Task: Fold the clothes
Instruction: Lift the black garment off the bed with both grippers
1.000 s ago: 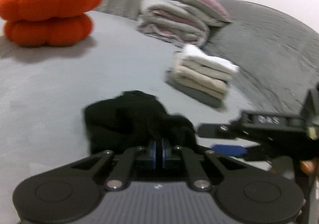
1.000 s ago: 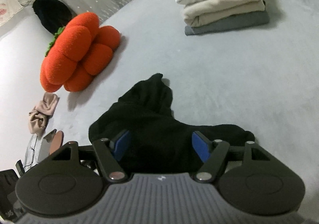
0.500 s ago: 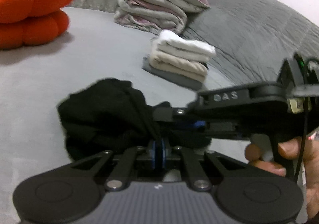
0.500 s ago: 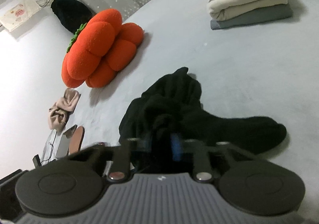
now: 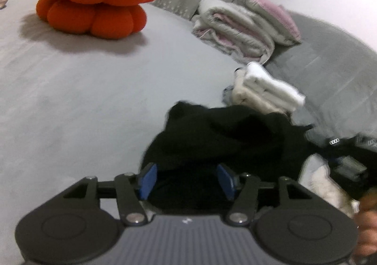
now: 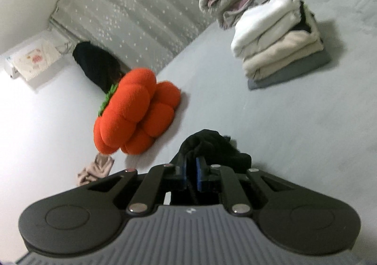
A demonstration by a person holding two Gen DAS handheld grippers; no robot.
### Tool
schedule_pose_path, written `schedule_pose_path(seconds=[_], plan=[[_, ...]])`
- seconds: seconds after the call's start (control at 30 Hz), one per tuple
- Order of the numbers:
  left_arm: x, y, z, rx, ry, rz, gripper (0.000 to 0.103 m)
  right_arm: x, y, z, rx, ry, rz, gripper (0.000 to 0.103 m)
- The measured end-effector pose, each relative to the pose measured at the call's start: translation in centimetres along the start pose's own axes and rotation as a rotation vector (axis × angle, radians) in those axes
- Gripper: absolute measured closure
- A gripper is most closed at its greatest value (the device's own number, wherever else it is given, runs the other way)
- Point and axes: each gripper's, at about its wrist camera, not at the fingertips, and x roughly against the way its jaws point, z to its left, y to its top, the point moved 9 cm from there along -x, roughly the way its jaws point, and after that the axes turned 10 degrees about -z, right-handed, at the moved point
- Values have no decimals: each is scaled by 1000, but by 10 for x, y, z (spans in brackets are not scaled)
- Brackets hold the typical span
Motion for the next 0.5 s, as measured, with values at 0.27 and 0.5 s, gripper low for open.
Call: schedule_pose_path(seconds=[0.27,0.5], plan=[[-21,-14,10,-18,87,66,49,16,25,-31,119,-206,-109,92],[-29,-19,9,6,96,52,96,12,22,-64,127,-324,-65,92]])
